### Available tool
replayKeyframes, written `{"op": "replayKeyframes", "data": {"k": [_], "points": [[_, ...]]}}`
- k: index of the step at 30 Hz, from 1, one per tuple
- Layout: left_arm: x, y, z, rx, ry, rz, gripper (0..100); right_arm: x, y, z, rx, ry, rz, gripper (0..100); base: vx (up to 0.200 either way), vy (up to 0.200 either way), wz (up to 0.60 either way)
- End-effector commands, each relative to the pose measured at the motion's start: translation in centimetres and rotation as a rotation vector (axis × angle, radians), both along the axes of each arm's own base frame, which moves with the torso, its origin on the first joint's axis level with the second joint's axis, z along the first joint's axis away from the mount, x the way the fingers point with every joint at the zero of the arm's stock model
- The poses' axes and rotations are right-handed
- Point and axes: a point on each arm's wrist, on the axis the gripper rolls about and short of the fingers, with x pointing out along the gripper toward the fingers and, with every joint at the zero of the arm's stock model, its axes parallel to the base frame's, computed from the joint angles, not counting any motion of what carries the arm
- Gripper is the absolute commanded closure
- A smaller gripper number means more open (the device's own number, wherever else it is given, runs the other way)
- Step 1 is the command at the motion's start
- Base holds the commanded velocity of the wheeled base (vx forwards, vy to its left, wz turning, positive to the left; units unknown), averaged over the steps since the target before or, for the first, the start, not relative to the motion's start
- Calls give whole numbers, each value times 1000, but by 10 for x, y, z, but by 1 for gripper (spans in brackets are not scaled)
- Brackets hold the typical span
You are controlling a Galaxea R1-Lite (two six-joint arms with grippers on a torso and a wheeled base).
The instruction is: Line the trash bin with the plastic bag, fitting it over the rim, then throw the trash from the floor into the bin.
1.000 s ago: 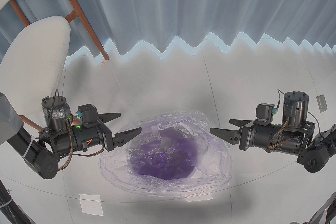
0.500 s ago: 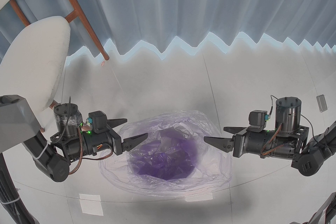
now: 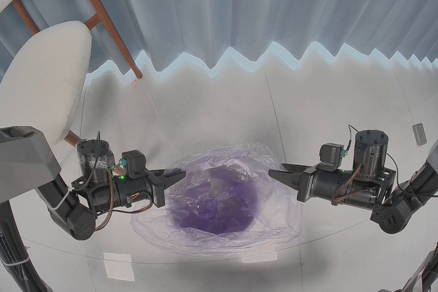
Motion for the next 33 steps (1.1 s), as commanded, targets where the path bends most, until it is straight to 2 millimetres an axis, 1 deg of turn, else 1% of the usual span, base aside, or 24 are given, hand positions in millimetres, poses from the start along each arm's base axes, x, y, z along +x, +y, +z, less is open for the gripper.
{"op": "replayKeyframes", "data": {"k": [1,3,6,8,9,13,14,15,17,19,20,25,27,31,33], "points": [[0,-1,2,-10,0,-1,100,3,0,-4,5,19,-8,100,0,0,0],[0,0,6,-40,16,6,100,5,-1,-1,26,23,-17,100,0,0,0],[1,-1,14,-115,64,19,100,13,-4,3,64,32,-48,100,0,0,0],[2,-1,16,-137,80,23,100,17,-5,5,77,35,-59,100,0,0,0],[9,-3,23,-203,118,39,100,27,-10,10,127,51,-95,100,0,0,0],[19,-4,30,-291,167,68,100,38,-17,16,209,96,-106,100,0,0,0],[19,-4,30,-291,167,68,100,38,-17,16,209,96,-106,100,0,0,0],[23,-3,32,-311,175,76,100,44,-17,15,240,121,-109,100,0,0,0],[28,-3,30,-309,189,85,100,51,-14,14,270,135,-115,100,0,0,0],[31,-2,29,-308,196,92,100,57,-11,11,290,140,-121,100,0,0,0],[35,2,29,-306,207,107,100,63,-9,3,308,149,-130,100,0,0,0],[47,7,28,-328,284,149,100,80,-1,-29,330,156,-158,100,0,0,0],[51,7,28,-349,316,160,100,87,2,-35,345,151,-178,100,0,0,0],[58,8,25,-370,342,175,100,95,5,-40,380,170,-215,100,0,0,0],[66,8,17,-378,361,194,100,102,7,-45,415,200,-232,100,0,0,0]]}}
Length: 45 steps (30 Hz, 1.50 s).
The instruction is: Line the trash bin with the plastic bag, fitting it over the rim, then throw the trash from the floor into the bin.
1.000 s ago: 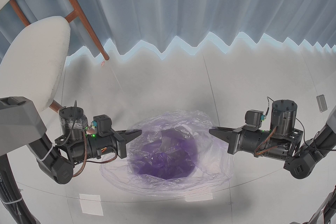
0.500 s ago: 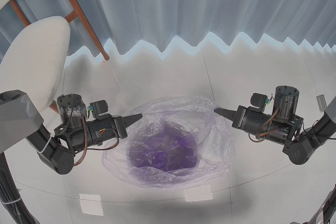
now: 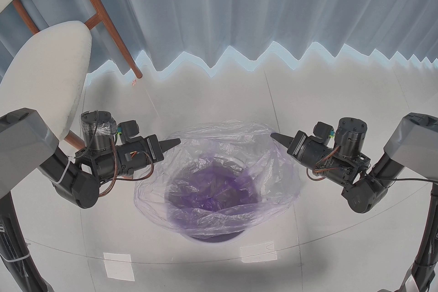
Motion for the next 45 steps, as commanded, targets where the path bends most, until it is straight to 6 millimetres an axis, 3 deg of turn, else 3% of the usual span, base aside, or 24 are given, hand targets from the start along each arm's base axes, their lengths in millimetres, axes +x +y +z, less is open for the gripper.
{"op": "replayKeyframes", "data": {"k": [1,8,21,29,45], "points": [[16,1,-13,-7,31,34,100,17,6,-26,20,64,-20,100,0,0,0],[32,0,-36,4,70,79,100,23,9,-39,35,98,-30,100,0,0,0],[44,5,-60,11,114,99,100,43,14,-77,25,149,-92,100,0,0,0],[48,7,-78,15,159,108,100,49,10,-89,59,200,-115,100,0,0,0],[37,10,-82,-115,280,155,100,40,7,-102,23,281,-120,100,0,0,0]]}}
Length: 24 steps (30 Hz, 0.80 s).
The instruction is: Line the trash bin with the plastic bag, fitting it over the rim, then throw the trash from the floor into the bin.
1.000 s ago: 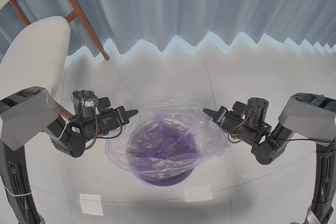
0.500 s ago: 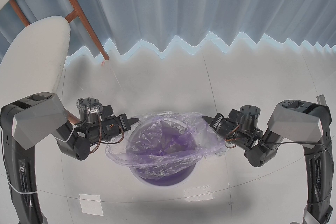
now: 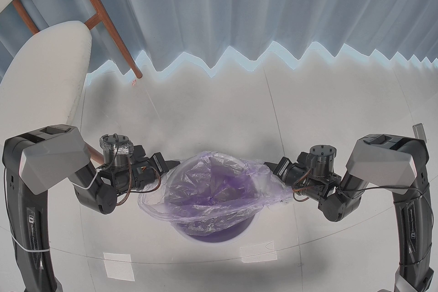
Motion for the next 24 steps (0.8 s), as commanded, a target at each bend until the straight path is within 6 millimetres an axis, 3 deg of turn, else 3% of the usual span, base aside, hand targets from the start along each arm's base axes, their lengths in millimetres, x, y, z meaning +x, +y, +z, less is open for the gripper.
{"op": "replayKeyframes", "data": {"k": [1,8,9,11,12,15,20,24], "points": [[-3,1,-2,-14,2,8,100,-3,0,-2,-5,12,1,100,0,0,0],[-1,1,-11,-14,-11,17,100,-4,-1,-3,-6,15,1,100,0,0,0],[-1,1,-11,-14,-9,17,0,-4,-1,-3,-6,15,1,100,0,0,0],[-1,0,-12,-6,-12,32,0,-5,0,-3,-7,16,3,100,0,0,0],[0,1,-12,-3,-18,40,0,-5,0,-2,-5,12,3,0,0,0,0],[0,3,-10,-7,-33,43,0,-6,-2,1,11,9,-3,0,0,0,0],[3,8,-9,-51,-127,65,0,-14,-16,31,167,43,15,0,0,0,0],[1,13,5,-108,-180,83,0,-32,-35,48,214,15,107,0,0,0,0]]}}
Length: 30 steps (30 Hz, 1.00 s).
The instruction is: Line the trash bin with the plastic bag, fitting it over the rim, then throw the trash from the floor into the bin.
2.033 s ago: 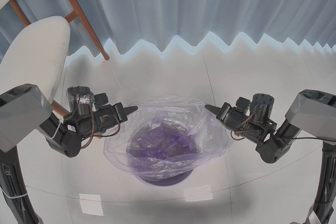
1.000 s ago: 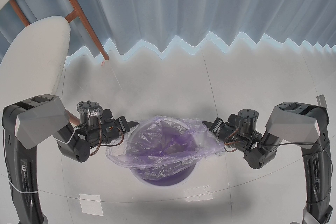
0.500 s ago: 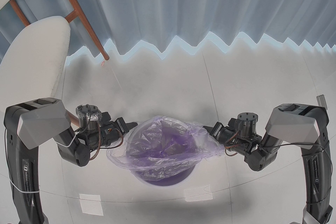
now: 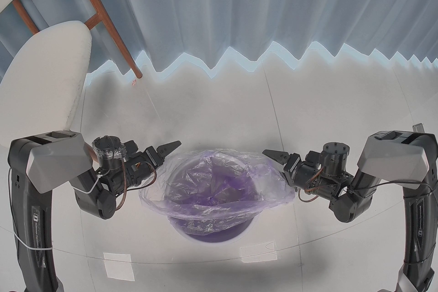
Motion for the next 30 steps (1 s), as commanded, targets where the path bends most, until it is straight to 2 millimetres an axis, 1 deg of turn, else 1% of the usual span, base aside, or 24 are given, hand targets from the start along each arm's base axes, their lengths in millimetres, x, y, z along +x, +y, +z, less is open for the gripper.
{"op": "replayKeyframes", "data": {"k": [1,2,4,6,8,12,14,16,19,20,21,22,24,26,27,28,30], "points": [[-3,6,7,-42,-33,17,0,-17,-22,32,59,-53,48,0,0,0,0],[-9,7,20,-54,-83,13,0,-24,-26,38,74,-88,73,0,0,0,0],[-15,8,32,-62,-149,4,0,-27,-28,44,88,-140,77,0,0,0,0],[-12,7,44,-65,-195,-6,0,-31,-28,46,93,-192,83,0,0,0,0],[-12,3,48,-70,-207,-23,0,-33,-27,47,84,-203,89,0,0,0,0],[-16,-2,47,-69,-200,-40,0,-34,-25,49,74,-217,96,0,-200,0,0],[-19,-2,50,-70,-201,-46,0,-34,-24,54,77,-233,98,0,-200,0,0],[-22,-2,57,-74,-214,-49,0,-34,-25,59,81,-248,98,0,-200,0,0],[-31,4,77,-81,-252,-65,0,-37,-26,73,91,-283,98,0,-200,0,0],[-31,4,77,-81,-252,-65,0,-37,-26,73,91,-283,98,0,-200,0,0],[-45,10,98,-86,-290,-98,0,-41,-27,88,98,-312,98,0,-200,0,0],[-53,13,111,-91,-315,-122,0,-44,-28,96,98,-312,98,0,-200,0,0],[-68,17,126,-93,-343,-175,0,-49,-30,115,93,-295,98,0,-200,0,0],[-78,18,136,-94,-362,-203,0,-54,-31,134,81,-253,98,0,-200,0,0],[-78,18,137,-94,-362,-203,0,-54,-31,135,80,-247,98,0,-200,0,0],[-85,17,142,-91,-365,-211,0,-58,-33,150,62,-184,98,0,-200,0,0],[-91,16,146,-87,-351,-224,0,-63,-34,161,37,-112,98,0,-200,0,0]]}}
